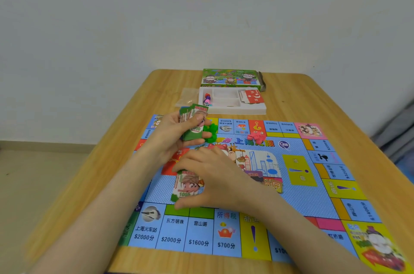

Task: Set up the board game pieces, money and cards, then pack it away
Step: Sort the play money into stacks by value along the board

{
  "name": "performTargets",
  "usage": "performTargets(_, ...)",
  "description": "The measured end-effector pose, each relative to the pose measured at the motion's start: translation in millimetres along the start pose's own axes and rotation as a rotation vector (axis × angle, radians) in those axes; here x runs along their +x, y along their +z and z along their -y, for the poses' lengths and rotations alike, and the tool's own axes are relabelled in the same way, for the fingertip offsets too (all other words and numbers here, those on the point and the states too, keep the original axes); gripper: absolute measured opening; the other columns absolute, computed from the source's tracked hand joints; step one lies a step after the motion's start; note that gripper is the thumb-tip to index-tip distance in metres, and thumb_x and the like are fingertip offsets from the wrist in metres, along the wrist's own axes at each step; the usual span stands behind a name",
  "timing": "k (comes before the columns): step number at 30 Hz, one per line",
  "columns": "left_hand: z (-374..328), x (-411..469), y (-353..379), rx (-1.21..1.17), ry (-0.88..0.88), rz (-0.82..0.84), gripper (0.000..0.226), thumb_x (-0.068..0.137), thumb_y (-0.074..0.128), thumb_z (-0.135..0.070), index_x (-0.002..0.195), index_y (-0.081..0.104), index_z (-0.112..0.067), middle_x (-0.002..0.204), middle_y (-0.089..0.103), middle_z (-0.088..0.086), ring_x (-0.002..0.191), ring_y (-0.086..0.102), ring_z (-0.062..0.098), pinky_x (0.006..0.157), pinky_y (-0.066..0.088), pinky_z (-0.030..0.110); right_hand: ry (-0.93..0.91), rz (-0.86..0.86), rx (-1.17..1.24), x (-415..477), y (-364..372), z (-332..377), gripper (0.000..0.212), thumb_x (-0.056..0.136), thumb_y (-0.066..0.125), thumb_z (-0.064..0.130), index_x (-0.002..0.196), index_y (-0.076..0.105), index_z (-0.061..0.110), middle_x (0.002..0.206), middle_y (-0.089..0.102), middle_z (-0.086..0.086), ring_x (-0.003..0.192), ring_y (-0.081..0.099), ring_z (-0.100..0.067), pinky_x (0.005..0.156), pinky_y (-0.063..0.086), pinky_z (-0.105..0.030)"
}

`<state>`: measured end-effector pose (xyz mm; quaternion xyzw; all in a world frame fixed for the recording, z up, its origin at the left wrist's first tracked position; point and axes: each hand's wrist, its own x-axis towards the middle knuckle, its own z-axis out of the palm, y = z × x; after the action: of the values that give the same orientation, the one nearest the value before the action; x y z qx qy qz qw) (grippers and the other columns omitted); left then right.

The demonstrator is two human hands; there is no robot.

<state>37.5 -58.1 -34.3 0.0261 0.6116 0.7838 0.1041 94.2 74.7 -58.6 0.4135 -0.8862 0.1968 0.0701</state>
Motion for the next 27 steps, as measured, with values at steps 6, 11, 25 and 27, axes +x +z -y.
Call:
performTargets(6,-1,-2,2,0.041,0.008,0.038,0.022,0.071,0.068,-0.019,0.092,0.064,-0.010,0.074,0.073,0.002,0.062,0.069,0.012,0.050,0.055,0.022,0.177,-0.593,0.280,5,-10,-4,0.018,0.086,0.057,0.029,0.081,0.063,0.013,0.077,0.060,0.006,0.069,0.048,-0.003,0.065,0.044,-0.024)
performTargets(11,-3,-8,8,0.123,-0.027,0.174,0.025,0.070,0.067,-0.016,0.094,0.065,-0.009,0.070,0.071,0.005,0.055,0.069,0.018,0.044,0.054,0.023,0.465,-0.779,0.446,3,-21,-11,0.018,0.085,0.067,0.020,0.093,0.050,0.021,0.087,0.048,0.009,0.071,0.047,-0.007,0.066,0.036,-0.011)
performTargets(25,-4,-14,11,0.123,-0.042,0.308,0.023,0.079,0.060,-0.021,0.098,0.066,-0.009,0.080,0.073,0.012,0.061,0.071,0.024,0.047,0.055,0.023,0.445,-0.818,0.628,1,-30,-4,0.018,0.088,0.059,-0.002,0.081,0.063,0.015,0.070,0.059,0.008,0.062,0.055,0.009,0.055,0.039,-0.003)
performTargets(27,-4,-14,11,0.115,-0.044,0.306,0.024,0.081,0.058,-0.023,0.098,0.066,-0.008,0.082,0.073,0.013,0.062,0.071,0.024,0.047,0.055,0.024,0.453,-0.827,0.591,1,-28,-7,0.018,0.089,0.057,0.000,0.088,0.067,0.016,0.074,0.061,0.011,0.067,0.056,0.008,0.058,0.039,-0.004)
